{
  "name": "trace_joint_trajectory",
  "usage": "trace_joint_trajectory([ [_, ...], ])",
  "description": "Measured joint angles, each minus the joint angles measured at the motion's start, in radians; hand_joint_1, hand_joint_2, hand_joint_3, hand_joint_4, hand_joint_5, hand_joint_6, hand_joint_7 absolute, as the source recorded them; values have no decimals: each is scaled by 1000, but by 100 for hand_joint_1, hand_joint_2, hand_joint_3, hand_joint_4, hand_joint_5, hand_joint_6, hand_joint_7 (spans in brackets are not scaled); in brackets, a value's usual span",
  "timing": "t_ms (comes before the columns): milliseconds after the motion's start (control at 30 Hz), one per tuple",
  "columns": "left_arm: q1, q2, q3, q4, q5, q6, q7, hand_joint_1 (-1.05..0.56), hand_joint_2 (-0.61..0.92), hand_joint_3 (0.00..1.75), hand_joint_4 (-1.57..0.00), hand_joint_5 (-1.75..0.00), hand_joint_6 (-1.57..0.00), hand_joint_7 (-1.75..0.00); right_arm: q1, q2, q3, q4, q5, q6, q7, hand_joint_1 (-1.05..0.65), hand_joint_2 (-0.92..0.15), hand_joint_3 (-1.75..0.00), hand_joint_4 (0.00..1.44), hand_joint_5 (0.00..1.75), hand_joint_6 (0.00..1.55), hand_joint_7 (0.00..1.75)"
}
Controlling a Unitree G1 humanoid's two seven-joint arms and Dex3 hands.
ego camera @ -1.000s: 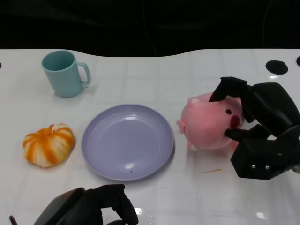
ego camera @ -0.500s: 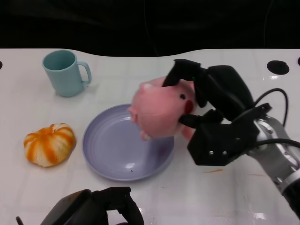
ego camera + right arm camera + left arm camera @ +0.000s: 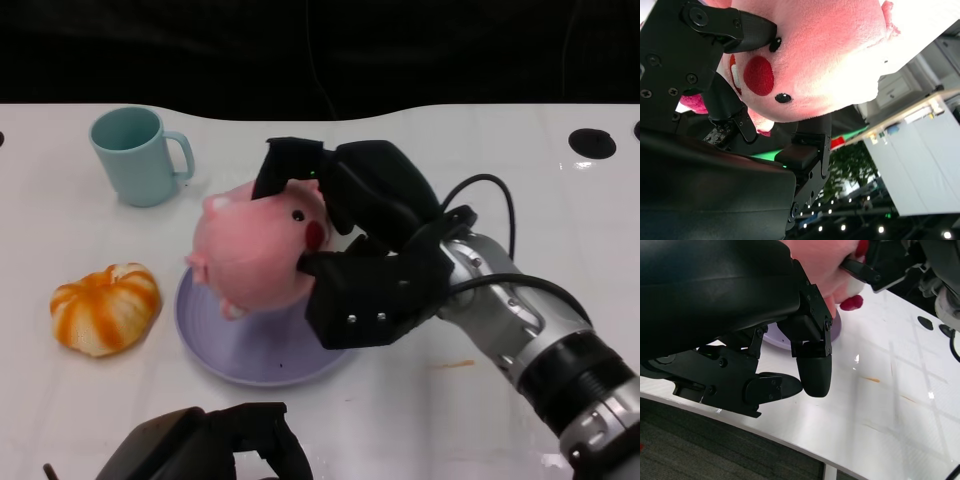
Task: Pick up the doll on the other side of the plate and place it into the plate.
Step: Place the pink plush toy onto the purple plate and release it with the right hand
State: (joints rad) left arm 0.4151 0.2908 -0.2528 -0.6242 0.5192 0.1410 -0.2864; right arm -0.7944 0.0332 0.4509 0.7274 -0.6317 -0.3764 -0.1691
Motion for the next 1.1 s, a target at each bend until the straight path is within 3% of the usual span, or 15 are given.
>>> trace_joint_trajectory([
  [200,1,-11,-9,-2,4,3,0,-24,89,45,-65,-161,-69,-108,-28,29,2,39,19,4,25,-18,-30,-126,96,175,70,171],
  [267,1,-11,-9,-2,4,3,0,-24,88,44,-66,-161,-70,-107,-28,33,1,45,28,9,33,-19,-36,-113,88,175,80,113],
  [300,1,-11,-8,-3,4,3,0,-24,89,44,-66,-161,-70,-106,-28,36,1,44,34,20,48,-24,-50,-84,72,145,74,72],
  [333,1,-12,-8,-5,4,5,0,-24,89,44,-66,-161,-70,-106,-28,37,1,40,38,38,70,-28,-61,-63,63,121,72,47],
  [400,2,-12,-7,-12,4,12,0,-24,89,43,-66,-161,-71,-105,-28,34,5,24,37,78,119,-37,-80,-31,47,77,63,14],
  [433,2,-12,-6,-14,4,13,0,-24,89,43,-66,-161,-71,-104,-28,31,10,12,36,95,142,-41,-85,-23,42,65,60,8],
  [500,3,-11,-3,-16,3,13,0,-24,89,43,-66,-160,-71,-104,-28,21,19,-17,32,121,179,-49,-91,-16,31,49,52,2],
  [600,4,-11,1,-16,3,13,0,-25,90,43,-67,-162,-72,-104,-28,8,40,-70,19,171,254,-59,-92,-18,15,40,40,0],
  [800,6,-2,12,-16,2,12,0,-25,90,43,-66,-163,-71,-105,-25,-37,60,-201,15,255,388,-71,-92,-17,1,43,25,0],
  [1100,2,6,16,-9,-7,9,0,-27,91,42,-65,-164,-69,-108,21,-119,67,-375,26,277,478,-73,-92,-17,1,49,25,1],
])
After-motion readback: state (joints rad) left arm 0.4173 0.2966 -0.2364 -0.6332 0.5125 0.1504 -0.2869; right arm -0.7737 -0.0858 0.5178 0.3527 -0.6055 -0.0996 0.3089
